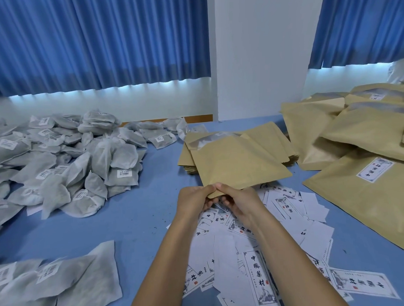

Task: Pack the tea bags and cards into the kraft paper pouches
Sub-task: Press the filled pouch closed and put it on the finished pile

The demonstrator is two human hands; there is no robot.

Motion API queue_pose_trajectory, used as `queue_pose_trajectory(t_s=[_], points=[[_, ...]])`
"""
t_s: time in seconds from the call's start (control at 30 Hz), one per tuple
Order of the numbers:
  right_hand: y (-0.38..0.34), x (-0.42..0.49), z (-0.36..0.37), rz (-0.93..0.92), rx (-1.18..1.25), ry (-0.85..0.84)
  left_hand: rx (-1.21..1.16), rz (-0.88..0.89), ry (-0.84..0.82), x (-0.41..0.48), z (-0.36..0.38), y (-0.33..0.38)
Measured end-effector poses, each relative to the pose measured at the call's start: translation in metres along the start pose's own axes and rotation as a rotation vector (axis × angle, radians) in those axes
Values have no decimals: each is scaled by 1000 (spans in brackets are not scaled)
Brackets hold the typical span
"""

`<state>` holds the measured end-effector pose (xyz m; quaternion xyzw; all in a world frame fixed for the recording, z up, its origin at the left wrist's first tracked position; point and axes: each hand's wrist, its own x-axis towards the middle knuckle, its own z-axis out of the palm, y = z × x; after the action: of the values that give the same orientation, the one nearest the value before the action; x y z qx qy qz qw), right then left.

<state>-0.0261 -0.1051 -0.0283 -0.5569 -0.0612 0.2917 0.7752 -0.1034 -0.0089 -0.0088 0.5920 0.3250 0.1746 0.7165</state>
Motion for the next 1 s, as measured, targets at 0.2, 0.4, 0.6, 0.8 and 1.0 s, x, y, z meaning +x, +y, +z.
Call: queue_pose_trajectory(t_s=[0.2, 0.4, 0.6, 0.8, 1.0], points=[[-7, -1, -1, 67, 93, -26, 31, 20, -43, -3, 2, 2], [-19, 6, -23, -54, 76, 142, 33, 20, 9, -1, -4, 8], [-20, 5, -23, -50, 162, 165, 38, 24, 21, -3, -3, 8], [-22, 8, -29, -35, 225, 187, 13, 18, 22, -5, -5, 11], [-25, 10, -33, -51, 291, 287, 11, 7, 37, -6, -9, 12]])
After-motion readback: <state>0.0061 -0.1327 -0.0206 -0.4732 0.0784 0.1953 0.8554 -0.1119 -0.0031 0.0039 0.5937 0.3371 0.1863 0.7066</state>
